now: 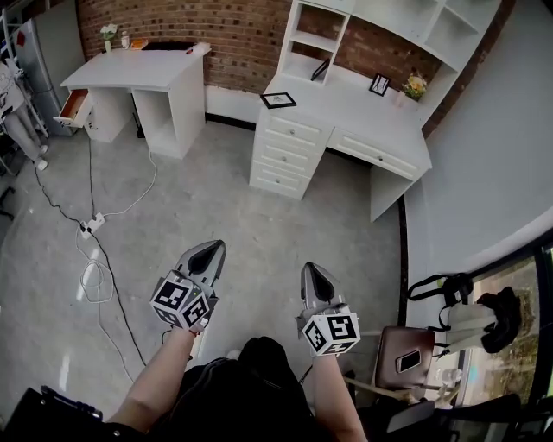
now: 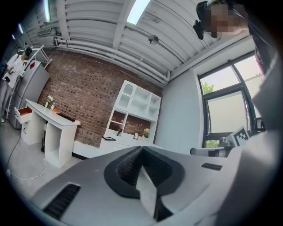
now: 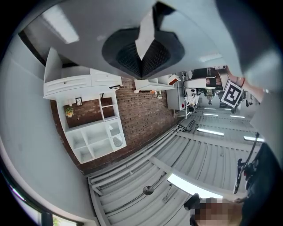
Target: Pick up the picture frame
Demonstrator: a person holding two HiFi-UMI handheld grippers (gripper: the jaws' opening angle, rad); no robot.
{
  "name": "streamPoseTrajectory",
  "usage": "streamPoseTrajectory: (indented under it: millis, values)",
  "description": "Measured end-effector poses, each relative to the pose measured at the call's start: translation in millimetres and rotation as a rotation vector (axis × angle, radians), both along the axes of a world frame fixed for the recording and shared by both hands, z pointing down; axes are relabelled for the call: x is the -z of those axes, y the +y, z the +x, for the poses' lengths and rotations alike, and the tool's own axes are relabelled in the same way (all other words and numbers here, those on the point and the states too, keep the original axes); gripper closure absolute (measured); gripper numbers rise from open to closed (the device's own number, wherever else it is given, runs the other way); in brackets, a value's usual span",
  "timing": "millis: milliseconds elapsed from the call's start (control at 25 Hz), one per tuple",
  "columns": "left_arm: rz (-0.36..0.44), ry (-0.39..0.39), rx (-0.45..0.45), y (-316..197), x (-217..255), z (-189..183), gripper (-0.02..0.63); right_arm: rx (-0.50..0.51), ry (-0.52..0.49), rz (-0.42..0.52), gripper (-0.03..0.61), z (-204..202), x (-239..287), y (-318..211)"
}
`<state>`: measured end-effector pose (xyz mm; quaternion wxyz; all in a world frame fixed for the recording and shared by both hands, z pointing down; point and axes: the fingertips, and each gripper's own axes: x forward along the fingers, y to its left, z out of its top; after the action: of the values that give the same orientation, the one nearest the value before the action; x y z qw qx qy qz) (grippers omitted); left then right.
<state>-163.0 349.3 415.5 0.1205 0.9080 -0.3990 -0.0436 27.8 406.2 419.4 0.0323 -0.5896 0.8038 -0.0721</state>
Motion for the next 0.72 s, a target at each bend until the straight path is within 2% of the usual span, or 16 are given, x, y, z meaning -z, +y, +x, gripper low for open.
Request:
streamPoseTrajectory:
  millis: [280,720]
  values:
    - [-0.002,-0.005,-0.009,-26.8,-3.5,13.9,0.612,0.01,-0.028,-0.005,0.575,6.3,-4.8,-38.1]
    - [-0.023,-0.023,0.022,-106.4,-5.7,38.3,0.612,0.074,-0.037,-0.022,0.575,22.4,-4.4,-134.3]
